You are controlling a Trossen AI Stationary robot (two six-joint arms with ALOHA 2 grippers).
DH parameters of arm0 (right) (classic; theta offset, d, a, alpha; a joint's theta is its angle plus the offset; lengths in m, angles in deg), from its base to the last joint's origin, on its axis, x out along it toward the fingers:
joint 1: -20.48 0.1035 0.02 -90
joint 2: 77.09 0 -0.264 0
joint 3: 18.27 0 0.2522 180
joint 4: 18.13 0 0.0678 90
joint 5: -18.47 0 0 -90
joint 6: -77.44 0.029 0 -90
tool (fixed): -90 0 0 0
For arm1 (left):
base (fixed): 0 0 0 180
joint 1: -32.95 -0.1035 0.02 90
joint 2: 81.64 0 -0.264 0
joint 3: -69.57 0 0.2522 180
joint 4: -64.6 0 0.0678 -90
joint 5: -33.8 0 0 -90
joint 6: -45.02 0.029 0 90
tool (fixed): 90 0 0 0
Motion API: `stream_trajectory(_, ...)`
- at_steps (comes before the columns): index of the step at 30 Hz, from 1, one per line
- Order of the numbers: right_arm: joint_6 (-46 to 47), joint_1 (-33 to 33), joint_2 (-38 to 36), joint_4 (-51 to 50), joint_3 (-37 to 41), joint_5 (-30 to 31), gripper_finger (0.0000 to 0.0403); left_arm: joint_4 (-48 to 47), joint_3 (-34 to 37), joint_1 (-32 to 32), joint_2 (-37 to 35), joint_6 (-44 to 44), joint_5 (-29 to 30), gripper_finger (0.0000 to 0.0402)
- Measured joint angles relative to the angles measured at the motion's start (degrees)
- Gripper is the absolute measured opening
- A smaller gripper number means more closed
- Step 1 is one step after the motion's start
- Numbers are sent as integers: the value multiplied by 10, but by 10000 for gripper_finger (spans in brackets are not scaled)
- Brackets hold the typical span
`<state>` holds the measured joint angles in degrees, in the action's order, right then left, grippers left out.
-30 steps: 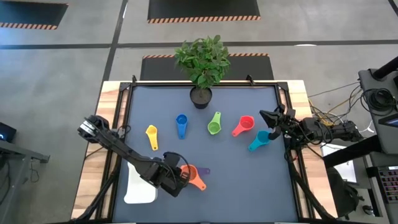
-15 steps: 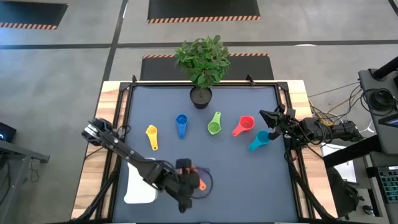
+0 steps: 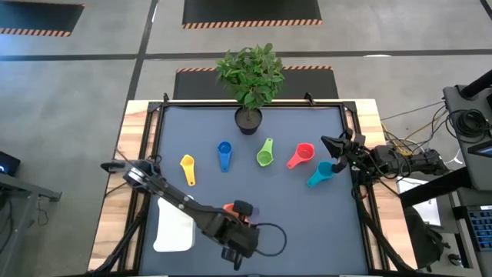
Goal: Nest measuring cups in basket
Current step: Stack the orange measuring cup on top of the violet measuring cup
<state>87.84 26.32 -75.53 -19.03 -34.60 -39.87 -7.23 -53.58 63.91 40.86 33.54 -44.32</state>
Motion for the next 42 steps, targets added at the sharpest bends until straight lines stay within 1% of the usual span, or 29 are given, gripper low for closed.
stream_trajectory(4,0,0,0,2,0,0,9,-80,-108,3,73,28,-10,0)
stream_trajectory(7,0,0,0,3,0,0,9,-126,-187,5,113,48,-10,0)
stream_trajectory(9,0,0,0,3,0,0,9,-155,-229,5,137,55,-10,0)
stream_trajectory(11,0,0,0,3,0,0,9,-180,-256,5,155,59,-9,0)
stream_trajectory(21,-6,0,0,3,0,0,9,-170,-240,-5,152,52,-25,0)
stream_trajectory(23,-5,0,0,3,0,0,9,-167,-234,-6,151,49,-44,0)
stream_trajectory(29,-4,0,0,3,0,0,9,-142,-179,-10,151,7,-101,0)
stream_trajectory(32,-4,0,0,3,0,0,9,-124,-168,-13,150,2,-105,0)
stream_trajectory(42,-9,0,0,3,0,0,9,-120,-160,-32,149,6,-110,0)
